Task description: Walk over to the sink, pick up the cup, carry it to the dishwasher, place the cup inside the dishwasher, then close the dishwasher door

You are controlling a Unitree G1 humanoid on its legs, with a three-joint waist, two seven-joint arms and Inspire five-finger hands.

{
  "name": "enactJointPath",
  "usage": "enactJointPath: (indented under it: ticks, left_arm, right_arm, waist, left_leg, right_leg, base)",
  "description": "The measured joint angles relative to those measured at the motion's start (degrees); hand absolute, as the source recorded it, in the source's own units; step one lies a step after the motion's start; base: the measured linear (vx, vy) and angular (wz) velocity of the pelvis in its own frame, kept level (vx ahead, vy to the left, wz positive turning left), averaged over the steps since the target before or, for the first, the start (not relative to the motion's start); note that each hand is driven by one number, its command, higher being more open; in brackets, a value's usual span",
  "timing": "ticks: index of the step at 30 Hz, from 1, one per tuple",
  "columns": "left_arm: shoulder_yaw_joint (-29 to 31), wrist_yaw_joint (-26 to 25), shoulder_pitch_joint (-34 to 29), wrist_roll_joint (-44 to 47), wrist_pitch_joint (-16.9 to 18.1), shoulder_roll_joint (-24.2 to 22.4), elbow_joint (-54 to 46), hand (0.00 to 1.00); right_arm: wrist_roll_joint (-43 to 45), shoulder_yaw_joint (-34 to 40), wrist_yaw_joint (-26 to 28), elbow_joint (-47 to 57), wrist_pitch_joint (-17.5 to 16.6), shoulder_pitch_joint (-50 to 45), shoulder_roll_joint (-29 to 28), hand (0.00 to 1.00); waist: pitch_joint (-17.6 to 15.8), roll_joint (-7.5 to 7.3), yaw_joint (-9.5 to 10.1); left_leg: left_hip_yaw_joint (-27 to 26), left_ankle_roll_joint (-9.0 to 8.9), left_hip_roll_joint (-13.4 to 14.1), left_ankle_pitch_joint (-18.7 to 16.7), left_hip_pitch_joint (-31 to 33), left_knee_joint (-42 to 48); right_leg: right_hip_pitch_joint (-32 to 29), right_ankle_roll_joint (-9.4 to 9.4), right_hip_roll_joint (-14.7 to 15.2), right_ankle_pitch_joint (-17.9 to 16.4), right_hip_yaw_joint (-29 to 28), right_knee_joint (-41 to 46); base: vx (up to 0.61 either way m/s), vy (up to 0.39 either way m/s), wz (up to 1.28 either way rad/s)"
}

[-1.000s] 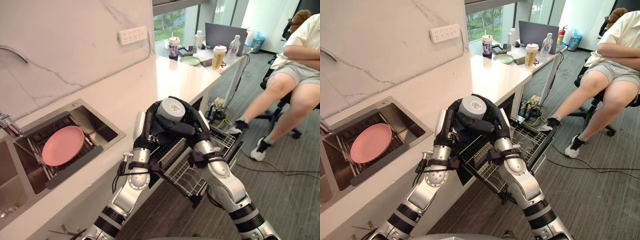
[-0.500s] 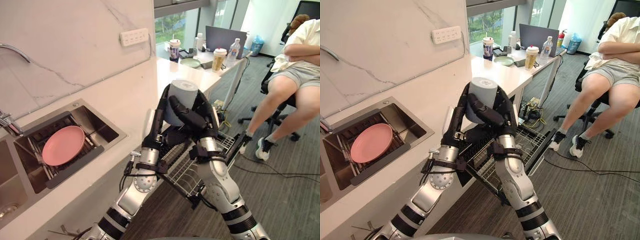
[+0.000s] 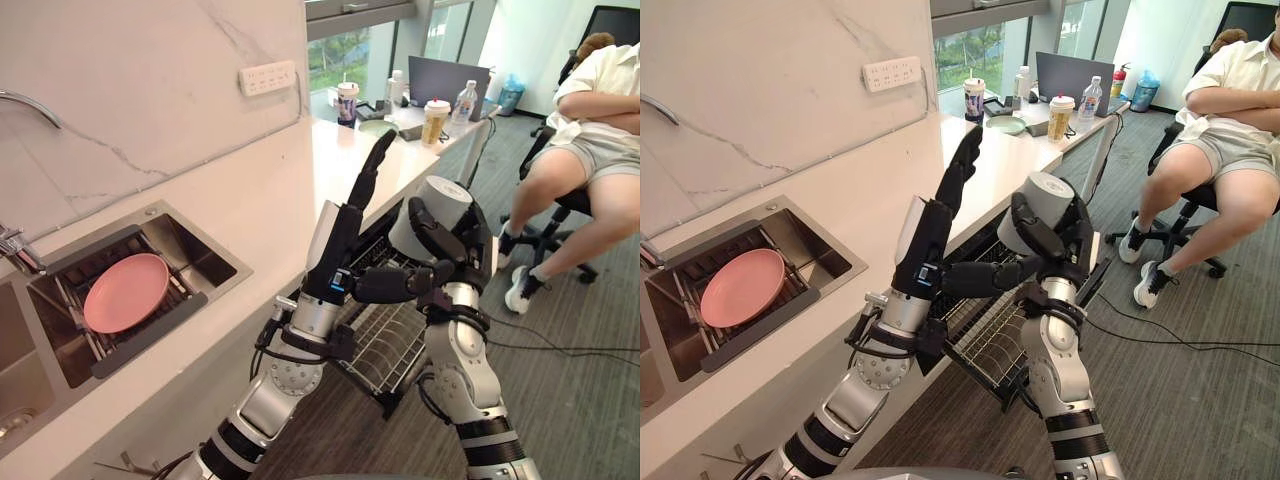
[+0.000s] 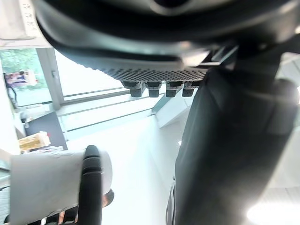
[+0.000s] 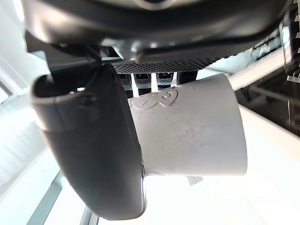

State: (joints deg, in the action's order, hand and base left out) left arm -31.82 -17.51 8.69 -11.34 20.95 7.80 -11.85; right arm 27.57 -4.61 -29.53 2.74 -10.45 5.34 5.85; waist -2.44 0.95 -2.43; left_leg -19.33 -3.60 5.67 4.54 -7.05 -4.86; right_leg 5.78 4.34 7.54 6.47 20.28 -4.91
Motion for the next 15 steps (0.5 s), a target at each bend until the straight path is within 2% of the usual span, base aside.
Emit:
enactJointPath:
  ticks: [4, 7, 10, 11, 13, 15]
  left_arm:
    - [0.46, 1.97, -3.02, 0.43, 0.08, 0.05, 0.01, 1.00]
    - [1.22, 5.71, -5.97, 5.28, -0.31, 0.08, 0.02, 1.00]
    - [2.25, 13.86, -9.53, 16.00, -5.53, 0.07, 0.98, 1.00]
    - [2.20, 14.99, -10.21, 17.72, -6.99, 0.08, 1.62, 1.00]
    - [1.90, 17.98, -12.97, 24.57, -13.44, -0.02, 7.28, 1.00]
    - [1.50, 18.87, -15.08, 26.07, -16.77, 0.00, 14.57, 1.00]
  right_arm:
    - [-0.11, 3.08, -1.82, -0.02, -1.13, -0.50, -0.09, 0.00]
    - [-0.17, 6.56, -1.87, -1.28, -1.15, -0.48, 0.11, 0.00]
    - [-0.17, 9.29, -0.39, -5.86, -1.06, -0.45, 1.03, 0.00]
    - [-0.17, 9.67, -0.04, -6.74, -1.01, -0.45, 1.19, 0.00]
    - [-0.15, 11.14, 2.45, -10.02, 0.23, -0.46, 2.26, 0.00]
    - [-0.13, 11.76, 5.11, -12.95, 0.82, -0.39, 4.17, 0.00]
  waist:
    - [0.00, 0.00, 0.00]
    - [0.00, 0.00, 0.09]
    - [0.01, -0.01, 0.12]
    - [0.00, -0.02, 0.11]
    - [-0.01, -0.06, 0.12]
    - [0.00, -0.08, 0.14]
  left_leg:
    - [0.87, 0.06, -0.14, 0.06, 0.44, -0.01]
    - [1.72, 0.16, -0.34, 0.17, 0.72, -0.03]
    - [2.46, 0.37, -0.67, 0.32, 1.42, -0.05]
    - [2.64, 0.41, -0.71, 0.35, 1.59, -0.05]
    - [3.66, 0.52, -0.68, 0.43, 2.24, -0.06]
    - [4.81, 0.66, -0.70, 0.56, 2.99, -0.12]
  right_leg:
    - [0.07, 0.20, 0.14, -0.15, 0.71, 0.00]
    - [0.17, 0.38, 0.35, -0.32, 1.57, 0.00]
    - [0.13, 0.51, 0.68, -0.40, 2.36, 0.02]
    - [0.09, 0.54, 0.73, -0.42, 2.55, 0.02]
    - [0.06, 0.68, 0.89, -0.52, 3.41, 0.02]
    - [0.04, 0.79, 1.00, -0.66, 4.34, 0.02]
  base:
    - [0.00, 0.000, 0.10]
    - [0.02, 0.004, 0.16]
    - [0.03, 0.008, 0.13]
    - [0.03, 0.009, 0.17]
    - [0.03, 0.001, 0.21]
    - [0.02, -0.008, 0.31]
